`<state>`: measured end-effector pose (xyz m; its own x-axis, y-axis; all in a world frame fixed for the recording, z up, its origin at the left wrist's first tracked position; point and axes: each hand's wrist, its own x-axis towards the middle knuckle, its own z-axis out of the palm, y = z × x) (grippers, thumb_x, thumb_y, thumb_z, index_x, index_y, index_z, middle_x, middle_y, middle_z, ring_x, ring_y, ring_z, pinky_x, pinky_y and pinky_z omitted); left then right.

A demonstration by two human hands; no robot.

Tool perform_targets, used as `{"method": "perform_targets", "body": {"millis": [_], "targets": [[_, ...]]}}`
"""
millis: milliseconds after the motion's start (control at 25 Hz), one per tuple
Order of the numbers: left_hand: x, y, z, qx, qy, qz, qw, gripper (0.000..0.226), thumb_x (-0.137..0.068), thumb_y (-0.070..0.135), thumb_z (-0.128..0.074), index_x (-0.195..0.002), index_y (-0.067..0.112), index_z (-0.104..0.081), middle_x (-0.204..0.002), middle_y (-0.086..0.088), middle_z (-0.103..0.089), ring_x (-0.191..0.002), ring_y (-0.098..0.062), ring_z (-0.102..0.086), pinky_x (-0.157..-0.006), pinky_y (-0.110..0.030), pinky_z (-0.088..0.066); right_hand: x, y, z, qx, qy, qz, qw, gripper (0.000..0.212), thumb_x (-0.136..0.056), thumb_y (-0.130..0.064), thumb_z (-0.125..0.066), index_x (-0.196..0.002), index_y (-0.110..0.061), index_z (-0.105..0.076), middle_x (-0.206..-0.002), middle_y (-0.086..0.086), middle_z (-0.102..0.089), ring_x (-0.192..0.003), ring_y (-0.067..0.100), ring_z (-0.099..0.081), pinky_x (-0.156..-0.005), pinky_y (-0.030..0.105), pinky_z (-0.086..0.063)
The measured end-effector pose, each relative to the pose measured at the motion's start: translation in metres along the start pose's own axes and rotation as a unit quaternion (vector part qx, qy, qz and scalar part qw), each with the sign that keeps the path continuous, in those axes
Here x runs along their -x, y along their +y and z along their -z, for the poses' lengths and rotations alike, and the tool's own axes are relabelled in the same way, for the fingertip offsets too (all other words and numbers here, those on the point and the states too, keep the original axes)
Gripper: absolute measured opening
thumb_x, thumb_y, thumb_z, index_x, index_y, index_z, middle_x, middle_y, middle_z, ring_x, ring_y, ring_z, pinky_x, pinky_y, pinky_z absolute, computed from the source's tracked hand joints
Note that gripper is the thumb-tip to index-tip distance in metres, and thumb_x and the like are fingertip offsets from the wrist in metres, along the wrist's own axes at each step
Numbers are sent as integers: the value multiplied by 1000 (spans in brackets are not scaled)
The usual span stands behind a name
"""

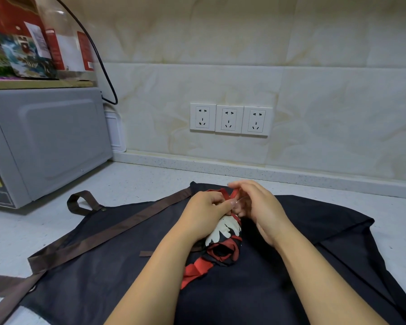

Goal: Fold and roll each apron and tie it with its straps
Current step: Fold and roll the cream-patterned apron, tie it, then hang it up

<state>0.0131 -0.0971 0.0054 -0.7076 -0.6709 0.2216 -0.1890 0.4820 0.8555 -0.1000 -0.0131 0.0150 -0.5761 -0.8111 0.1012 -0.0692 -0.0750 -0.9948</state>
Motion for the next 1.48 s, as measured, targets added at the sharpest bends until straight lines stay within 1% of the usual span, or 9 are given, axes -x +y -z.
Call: {"method": "perform_targets", "body": {"millis": [160, 360, 720, 840, 1000, 1160, 1320, 1400, 1480], "targets": [[3, 1, 4, 84, -40, 41, 995, 37, -95, 38, -59, -72, 12, -73, -80, -5, -74, -72, -19, -65, -75, -38, -51, 10, 5, 9, 129, 0, 49, 990, 27, -93, -6, -51, -99, -25, -70, -79, -7, -70, -71, 6, -65, -69, 18, -51], [3, 1, 9, 159, -58, 73, 983, 35, -98, 25, -55, -92, -5, -72, -61, 13, -66, -49, -2, -45, -55, -14, -40, 32, 17, 16, 224, 90, 171, 955, 17, -90, -14, -64, -79, -25, -70, -93, -11, -64, -82, 1, -62, -74, 11, -45], [5, -2, 13, 218, -93, 64, 969, 9, -80, 4, -75, -83, 12, -79, -99, -6, -76, -90, -18, -69, -90, -28, -50, 49, 28, 13, 198, 22, 163, 966, 20, -84, -7, -68, -66, -15, -63, -100, -22, -65, -94, 1, -64, -79, 12, -46], [7, 0, 10, 203, -76, 52, 975, 15, -79, -3, -74, -85, 11, -76, -91, -4, -76, -88, -17, -71, -84, -23, -54, 45, 28, 14, 205, 27, 159, 965, 18, -80, -4, -68, -66, -14, -63, -97, -23, -64, -92, 1, -62, -78, 15, -47], [7, -1, 7, 143, -54, 28, 988, 23, -78, -3, -73, -78, 20, -73, -67, -4, -55, -68, -17, -50, -69, -26, -47, 42, 27, 14, 143, 25, 117, 983, 22, -88, -10, -62, -98, -29, -58, -99, -13, -68, -92, 3, -63, -80, 17, -50], [10, 10, -6, 32, 34, -28, 999, 22, -74, -3, -65, -74, 19, -60, -52, 20, -47, -53, -2, -39, -54, -17, -37, 40, 24, 13, 133, 27, 95, 986, 31, -96, -10, -49, -110, -37, -52, -100, -16, -70, -96, 3, -63, -80, 13, -47], [8, 8, -20, -68, 121, -63, 988, 27, -76, 7, -60, -77, 33, -53, -74, 24, -56, -61, -4, -47, -62, -35, -47, 37, 25, 12, 148, 51, 85, 984, 27, -97, -14, -48, -112, -36, -53, -94, -14, -72, -91, 9, -65, -82, 23, -51], [6, 5, -21, -63, 121, -59, 989, 25, -80, 12, -64, -81, 36, -56, -78, 21, -59, -63, -2, -50, -64, -30, -49, 35, 26, 14, 116, 55, 78, 989, 26, -97, -15, -51, -110, -37, -59, -94, -8, -72, -92, 10, -67, -88, 32, -54], [5, 4, -20, -74, 121, -68, 988, 21, -79, 15, -72, -76, 32, -59, -75, 14, -58, -65, 1, -51, -63, -16, -43, 33, 25, 16, 109, 48, 66, 991, 24, -97, -16, -54, -110, -31, -67, -102, -9, -70, -87, 6, -66, -80, 23, -55]]}}
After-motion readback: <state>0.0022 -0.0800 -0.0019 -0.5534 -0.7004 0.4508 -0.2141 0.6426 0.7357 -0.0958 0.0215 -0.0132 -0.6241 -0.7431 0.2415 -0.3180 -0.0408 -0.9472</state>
